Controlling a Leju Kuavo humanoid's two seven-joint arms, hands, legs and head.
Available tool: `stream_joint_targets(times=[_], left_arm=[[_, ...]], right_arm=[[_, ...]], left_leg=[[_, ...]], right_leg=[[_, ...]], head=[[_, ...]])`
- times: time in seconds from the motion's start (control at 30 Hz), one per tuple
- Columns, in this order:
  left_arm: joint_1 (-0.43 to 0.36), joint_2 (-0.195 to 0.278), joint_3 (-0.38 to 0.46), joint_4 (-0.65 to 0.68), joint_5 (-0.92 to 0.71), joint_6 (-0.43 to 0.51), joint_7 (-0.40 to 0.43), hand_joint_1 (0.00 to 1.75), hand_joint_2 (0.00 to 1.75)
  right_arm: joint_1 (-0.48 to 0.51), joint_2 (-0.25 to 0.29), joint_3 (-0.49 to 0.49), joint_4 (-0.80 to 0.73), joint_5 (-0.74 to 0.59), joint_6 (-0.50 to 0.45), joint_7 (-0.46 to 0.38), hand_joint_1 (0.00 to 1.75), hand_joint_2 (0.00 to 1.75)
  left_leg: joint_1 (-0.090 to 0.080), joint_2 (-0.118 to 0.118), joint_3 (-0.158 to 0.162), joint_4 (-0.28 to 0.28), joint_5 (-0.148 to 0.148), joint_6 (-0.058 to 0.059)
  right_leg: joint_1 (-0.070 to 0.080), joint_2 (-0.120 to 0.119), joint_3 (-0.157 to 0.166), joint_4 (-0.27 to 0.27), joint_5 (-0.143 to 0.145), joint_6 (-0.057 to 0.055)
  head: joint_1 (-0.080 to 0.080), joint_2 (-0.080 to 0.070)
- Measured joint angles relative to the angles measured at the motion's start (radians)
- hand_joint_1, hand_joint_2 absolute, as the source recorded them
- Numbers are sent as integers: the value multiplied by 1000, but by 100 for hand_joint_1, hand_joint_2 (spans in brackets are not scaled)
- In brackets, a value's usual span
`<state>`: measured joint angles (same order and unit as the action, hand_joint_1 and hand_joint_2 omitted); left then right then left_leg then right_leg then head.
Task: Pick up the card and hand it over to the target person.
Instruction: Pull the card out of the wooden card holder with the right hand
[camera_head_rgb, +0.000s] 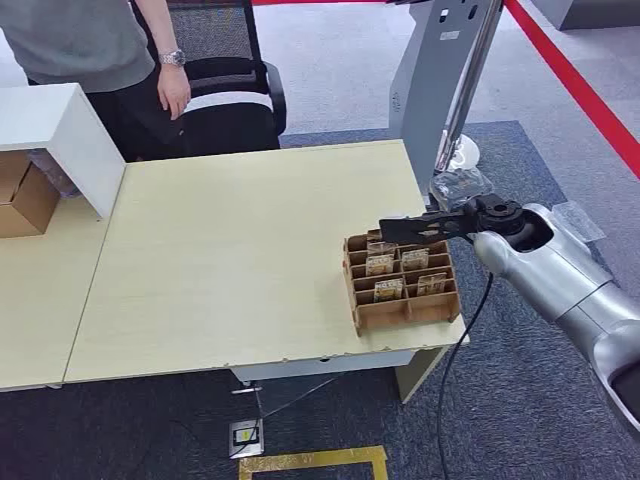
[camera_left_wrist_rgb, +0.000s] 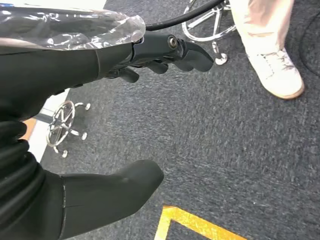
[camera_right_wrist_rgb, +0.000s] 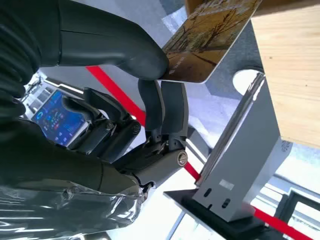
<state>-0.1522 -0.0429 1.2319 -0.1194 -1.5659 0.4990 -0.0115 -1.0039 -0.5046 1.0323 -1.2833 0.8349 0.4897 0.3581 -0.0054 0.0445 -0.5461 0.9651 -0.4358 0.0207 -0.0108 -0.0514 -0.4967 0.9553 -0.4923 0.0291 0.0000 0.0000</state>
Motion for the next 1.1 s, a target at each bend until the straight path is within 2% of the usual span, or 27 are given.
stream_joint_targets(times=[0.3, 0.4, 0.47, 0.6, 0.77, 0.87, 1.0, 1.1], left_arm=[[0, -10, 18, 1, 12, 4, -4, 0, 175], [-1, -12, 28, 2, 16, 8, -2, 0, 175], [-2, -11, 36, 3, 16, 10, -6, 0, 175], [-3, -7, 44, 4, 7, 10, -16, 0, 175], [-3, -4, 49, 3, 4, 11, -26, 0, 175], [-4, -4, 51, 4, 1, 16, -26, 0, 175], [-6, -9, 67, 8, 3, 36, -24, 0, 175], [-8, -13, 86, 13, 6, 51, -24, 0, 175]], right_arm=[[-49, 4, 18, -84, -22, 63, 16, 175, 175], [-49, 22, 1, -123, -100, 69, 32, 175, 175], [-37, 31, -31, -152, -226, 31, 54, 175, 175], [13, 17, -123, -222, -509, -127, 61, 175, 175], [125, -13, -274, -292, -783, -382, -53, 175, 175], [197, 7, -370, -289, -918, -506, -156, 175, 175], [301, 93, -521, -212, -1172, -666, -338, 175, 175], [319, 148, -545, -99, -1299, -737, -430, 175, 175]], left_leg=[[0, 0, 0, 0, 0, 0], [0, 1, 0, 0, 0, 0], [0, 1, 1, -1, 0, 0], [1, 0, 1, -1, 0, 0], [2, -5, 1, -1, 1, 0], [2, -4, 1, -1, 1, 0], [2, -4, 2, -2, 1, 0], [2, -4, 2, -3, 2, -1]], right_leg=[[0, 1, 0, 0, 0, 0], [0, 1, 0, 0, 0, 0], [0, 1, 0, 0, 0, 0], [1, 0, 1, -1, 0, 0], [2, -4, 3, -3, 0, 0], [2, -4, 3, -3, 0, 0], [2, -2, 4, -4, 1, 0], [2, 0, 3, -5, 2, -1]], head=[[0, 0], [0, 0], [0, 0], [0, 0], [0, 0], [0, 0], [0, 0], [0, 0]])
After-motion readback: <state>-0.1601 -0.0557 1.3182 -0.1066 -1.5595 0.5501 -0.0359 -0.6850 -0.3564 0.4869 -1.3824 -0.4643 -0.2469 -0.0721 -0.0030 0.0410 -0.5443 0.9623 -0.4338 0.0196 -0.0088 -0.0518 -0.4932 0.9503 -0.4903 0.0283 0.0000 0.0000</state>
